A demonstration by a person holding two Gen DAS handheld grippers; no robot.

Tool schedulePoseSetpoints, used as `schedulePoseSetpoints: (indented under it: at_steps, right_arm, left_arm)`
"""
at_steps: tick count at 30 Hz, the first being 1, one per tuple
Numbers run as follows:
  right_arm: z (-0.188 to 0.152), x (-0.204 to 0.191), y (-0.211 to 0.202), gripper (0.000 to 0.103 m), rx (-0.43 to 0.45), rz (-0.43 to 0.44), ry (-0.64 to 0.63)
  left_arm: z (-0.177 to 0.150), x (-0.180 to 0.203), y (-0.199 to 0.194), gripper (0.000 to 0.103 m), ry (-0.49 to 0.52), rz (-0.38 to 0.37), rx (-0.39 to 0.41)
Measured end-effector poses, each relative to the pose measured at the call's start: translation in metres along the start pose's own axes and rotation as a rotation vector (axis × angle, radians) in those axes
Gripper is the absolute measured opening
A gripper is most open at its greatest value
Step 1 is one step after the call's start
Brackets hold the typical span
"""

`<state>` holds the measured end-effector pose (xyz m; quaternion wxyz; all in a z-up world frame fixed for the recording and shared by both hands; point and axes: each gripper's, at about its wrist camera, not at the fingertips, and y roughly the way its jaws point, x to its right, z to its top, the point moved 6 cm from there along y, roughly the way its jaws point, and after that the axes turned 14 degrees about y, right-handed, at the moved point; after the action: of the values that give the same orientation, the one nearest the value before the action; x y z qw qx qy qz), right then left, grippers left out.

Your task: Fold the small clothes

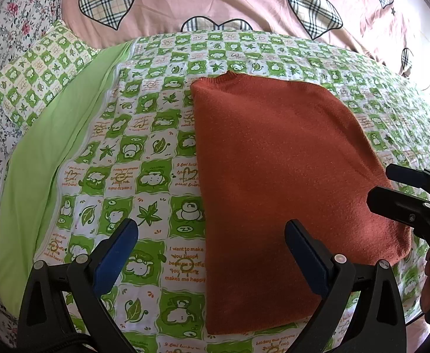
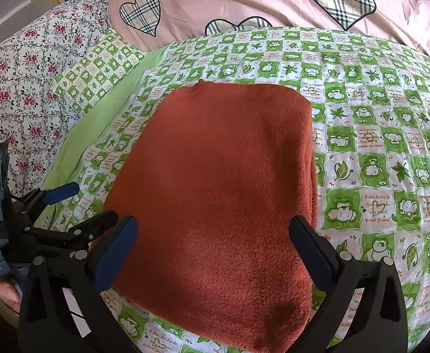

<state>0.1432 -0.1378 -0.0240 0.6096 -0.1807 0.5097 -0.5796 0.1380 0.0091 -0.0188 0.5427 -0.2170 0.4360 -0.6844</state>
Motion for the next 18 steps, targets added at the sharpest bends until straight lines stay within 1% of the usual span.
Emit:
schedulePoseSetpoints:
  at_steps: [18]
  right_arm:
    - [0.0000,-0.0031,-0.0001,0.102,0.000,0.003,-0.006]
  left_arm:
    - [0.0014,-0.0003,-0.0006,0.100,-0.004,0.000,0.004]
